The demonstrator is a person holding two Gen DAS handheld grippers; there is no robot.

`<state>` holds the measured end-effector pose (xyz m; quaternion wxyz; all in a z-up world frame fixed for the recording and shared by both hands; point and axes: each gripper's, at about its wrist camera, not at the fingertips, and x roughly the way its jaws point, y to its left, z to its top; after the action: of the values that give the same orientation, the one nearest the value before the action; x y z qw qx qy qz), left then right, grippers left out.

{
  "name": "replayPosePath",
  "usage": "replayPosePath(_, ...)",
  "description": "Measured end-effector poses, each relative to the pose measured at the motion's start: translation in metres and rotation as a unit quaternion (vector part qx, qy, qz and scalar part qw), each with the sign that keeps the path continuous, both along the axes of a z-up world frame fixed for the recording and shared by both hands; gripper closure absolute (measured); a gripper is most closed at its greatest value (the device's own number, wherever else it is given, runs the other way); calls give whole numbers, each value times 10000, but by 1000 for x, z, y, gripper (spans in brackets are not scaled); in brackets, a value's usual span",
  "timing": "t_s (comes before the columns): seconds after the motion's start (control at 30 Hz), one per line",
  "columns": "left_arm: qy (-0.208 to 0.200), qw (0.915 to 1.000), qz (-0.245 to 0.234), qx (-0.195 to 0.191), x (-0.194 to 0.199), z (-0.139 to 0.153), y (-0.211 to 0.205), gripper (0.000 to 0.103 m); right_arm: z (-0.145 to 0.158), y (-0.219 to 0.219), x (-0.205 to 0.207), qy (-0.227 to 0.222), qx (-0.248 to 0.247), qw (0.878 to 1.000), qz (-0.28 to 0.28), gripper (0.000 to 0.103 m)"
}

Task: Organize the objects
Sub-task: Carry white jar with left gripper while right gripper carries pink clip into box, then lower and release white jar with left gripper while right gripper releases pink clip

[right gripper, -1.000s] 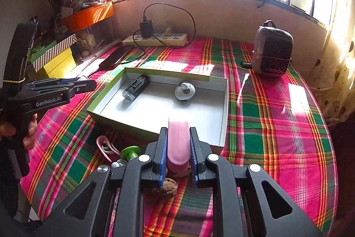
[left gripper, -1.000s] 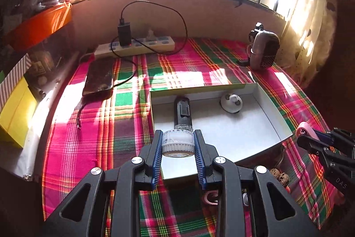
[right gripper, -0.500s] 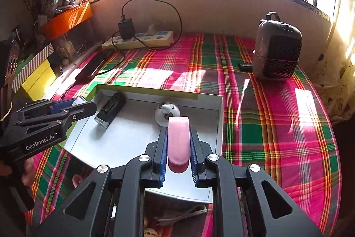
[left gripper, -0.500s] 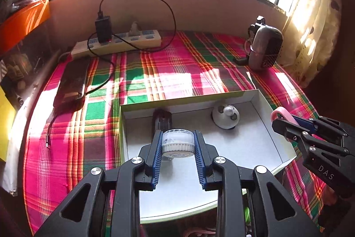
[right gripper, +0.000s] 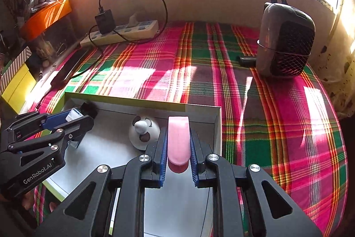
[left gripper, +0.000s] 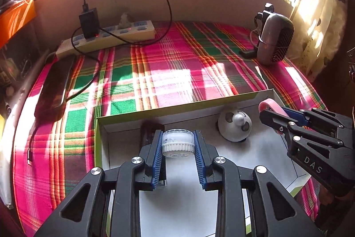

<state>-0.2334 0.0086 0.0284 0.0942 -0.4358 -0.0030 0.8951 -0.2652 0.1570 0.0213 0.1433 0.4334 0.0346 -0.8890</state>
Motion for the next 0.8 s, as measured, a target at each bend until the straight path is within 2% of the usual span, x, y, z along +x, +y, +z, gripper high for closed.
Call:
replayPosePath(0.23, 39, 10000, -36, 39, -3, 2, 2, 78, -7, 1, -7, -99, -34, 9999, -34, 84)
replayPosePath(0.33, 173, 9998, -103, -9, 0, 4, 7, 78, -8, -1, -8, -111, -46, 9999, -34, 84)
replayPosePath(0.8, -90, 9998, -131, -93, -12, -15, 15, 78, -15, -5, -14, -123, 34, 9999, -14, 84)
